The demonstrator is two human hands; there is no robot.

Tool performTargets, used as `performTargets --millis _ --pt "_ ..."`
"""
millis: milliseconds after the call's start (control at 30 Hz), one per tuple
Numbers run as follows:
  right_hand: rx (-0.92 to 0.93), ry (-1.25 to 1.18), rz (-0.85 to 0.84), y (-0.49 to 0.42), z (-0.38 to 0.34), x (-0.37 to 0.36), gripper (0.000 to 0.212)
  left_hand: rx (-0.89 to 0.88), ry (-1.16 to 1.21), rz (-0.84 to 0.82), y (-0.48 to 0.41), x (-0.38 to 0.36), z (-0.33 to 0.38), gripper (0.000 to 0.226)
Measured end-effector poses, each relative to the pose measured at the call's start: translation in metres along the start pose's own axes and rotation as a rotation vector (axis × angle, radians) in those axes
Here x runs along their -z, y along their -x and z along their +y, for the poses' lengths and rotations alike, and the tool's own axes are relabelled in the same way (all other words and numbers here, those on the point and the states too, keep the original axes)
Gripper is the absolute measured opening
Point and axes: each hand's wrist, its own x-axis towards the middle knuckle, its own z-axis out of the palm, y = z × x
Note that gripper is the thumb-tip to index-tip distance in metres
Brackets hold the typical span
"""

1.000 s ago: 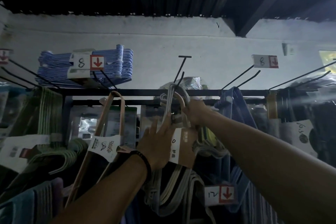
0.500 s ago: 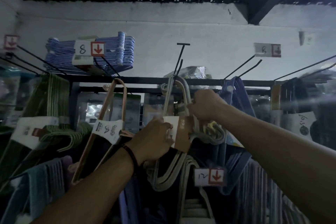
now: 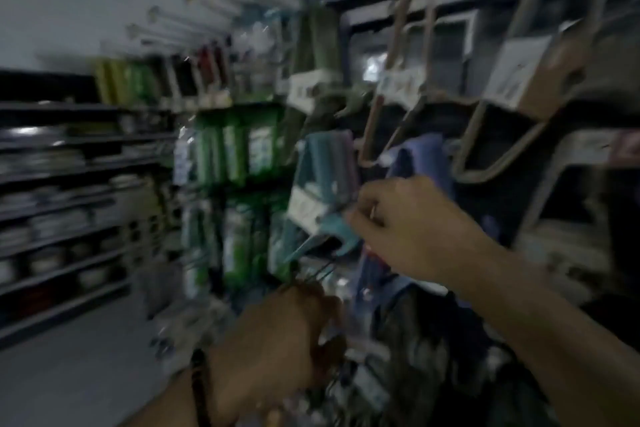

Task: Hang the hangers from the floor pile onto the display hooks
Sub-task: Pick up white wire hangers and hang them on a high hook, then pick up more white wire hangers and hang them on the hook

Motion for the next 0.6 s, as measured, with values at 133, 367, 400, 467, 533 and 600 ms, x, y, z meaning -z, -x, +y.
performTargets --millis 133,367,400,467,533,600 --pt "0.052 -0.173 -0.23 0.029 -0.066 -0.127 0.032 0.294 0.084 -0.253 0.129 -0.045 -0.061 0.025" --pt "0.04 -0.352 -0.701 0.105 -0.21 -0.358 0.028 0.732 0.167 -0.475 0.375 -0.12 -0.173 0.033" --pt "0.039 -0.359 -0.777 0.112 -0.233 -0.383 0.029 0.779 0.154 -0.475 0.403 -0.127 -0.188 0.034" --pt "0.034 -0.362 -0.907 0.122 -0.277 -0.431 0.031 0.868 0.204 -0.499 0.451 -0.145 -0.215 0.031" --pt "0.019 -0.353 -0.999 0.128 -0.317 -0.473 0.033 0.934 0.289 -0.548 0.492 -0.165 -0.241 0.027" --pt "-0.007 -0.376 -1.044 0.135 -0.352 -0.508 0.032 0.986 0.377 -0.592 0.523 -0.184 -0.265 0.028"
